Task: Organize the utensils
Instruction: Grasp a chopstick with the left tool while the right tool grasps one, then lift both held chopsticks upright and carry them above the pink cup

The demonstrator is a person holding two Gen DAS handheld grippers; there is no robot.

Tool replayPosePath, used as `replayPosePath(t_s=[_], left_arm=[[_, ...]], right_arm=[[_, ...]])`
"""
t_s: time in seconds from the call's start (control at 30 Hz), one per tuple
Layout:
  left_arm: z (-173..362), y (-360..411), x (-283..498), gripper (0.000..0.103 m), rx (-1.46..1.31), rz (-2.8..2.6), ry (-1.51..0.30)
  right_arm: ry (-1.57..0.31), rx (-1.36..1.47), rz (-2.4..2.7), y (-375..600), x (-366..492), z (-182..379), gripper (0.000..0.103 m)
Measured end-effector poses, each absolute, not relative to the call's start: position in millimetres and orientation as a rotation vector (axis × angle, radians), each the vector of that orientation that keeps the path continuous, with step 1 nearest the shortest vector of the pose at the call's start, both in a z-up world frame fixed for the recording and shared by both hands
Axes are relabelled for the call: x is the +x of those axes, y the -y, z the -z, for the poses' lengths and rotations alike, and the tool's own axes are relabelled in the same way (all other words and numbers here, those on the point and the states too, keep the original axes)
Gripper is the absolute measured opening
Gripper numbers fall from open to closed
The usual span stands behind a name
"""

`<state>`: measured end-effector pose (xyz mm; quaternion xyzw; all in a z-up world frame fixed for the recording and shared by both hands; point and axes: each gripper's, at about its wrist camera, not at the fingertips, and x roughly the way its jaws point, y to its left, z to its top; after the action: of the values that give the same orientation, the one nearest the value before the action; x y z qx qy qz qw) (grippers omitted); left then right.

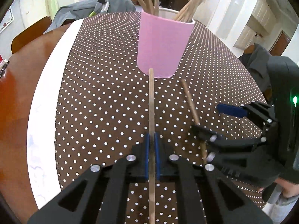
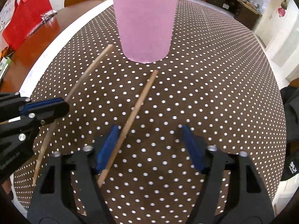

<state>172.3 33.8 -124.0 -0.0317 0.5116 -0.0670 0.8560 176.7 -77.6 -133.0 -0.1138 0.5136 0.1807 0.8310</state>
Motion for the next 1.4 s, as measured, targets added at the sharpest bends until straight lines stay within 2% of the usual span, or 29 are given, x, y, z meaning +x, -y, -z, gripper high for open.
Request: replayPosePath(t_s=[0.03, 0.13, 0.23, 0.53, 0.9, 1.1, 1.17, 1.2, 1.23, 1.33, 1.37, 1.4], left_arm=[[125.0, -33.5, 171.5, 0.006, -0.069, 0.142, -1.075], [124.4, -32.4, 169.5, 0.006, -0.067, 0.150, -1.067], [121.2, -29.0, 167.0, 0.006, -0.067, 0.166, -1.057], [107.2, -14.0, 161.9, 0.006, -0.051, 0.207, -1.005], [74.0, 8.2, 148.1, 0.006, -0.060, 0.308, -0.821], [70.9, 15.3, 154.3, 0.006, -0.045, 0.279, -0.827], [74.1, 16.4, 156.9, 0.006, -0.027, 0.252, -0.838], [75.1, 15.7, 158.0, 0.006, -0.027, 0.246, -0.844], [76.6, 14.2, 159.0, 0.006, -0.029, 0.242, -0.853], [78.7, 10.0, 160.1, 0.006, -0.028, 0.226, -0.859], [78.9, 8.6, 161.1, 0.006, -0.028, 0.220, -0.857], [79.4, 5.9, 160.1, 0.006, -0.031, 0.219, -0.857]], right_arm=[[-1.095, -0.245, -0.377, 79.4, 179.9, 131.1, 0.031], [-1.129, -0.229, -0.390, 90.8, 190.2, 128.8, 0.021], [-1.146, -0.195, -0.407, 101.5, 197.1, 128.6, 0.013], [-1.128, -0.041, -0.453, 160.2, 201.5, 128.3, 0.006], [-0.975, 0.115, -0.511, 225.9, 183.4, 86.9, 0.006], [-1.027, 0.052, -0.495, 206.6, 183.8, 91.9, 0.009], [-1.062, 0.020, -0.473, 185.8, 186.3, 99.5, 0.017], [-1.071, 0.008, -0.465, 178.5, 183.2, 102.4, 0.032], [-1.085, 0.005, -0.462, 176.0, 184.5, 106.0, 0.053], [-1.094, -0.034, -0.449, 168.4, 184.3, 110.7, 0.053], [-1.097, -0.040, -0.448, 166.6, 184.6, 113.3, 0.049], [-1.108, -0.051, -0.449, 164.5, 185.5, 115.7, 0.036]])
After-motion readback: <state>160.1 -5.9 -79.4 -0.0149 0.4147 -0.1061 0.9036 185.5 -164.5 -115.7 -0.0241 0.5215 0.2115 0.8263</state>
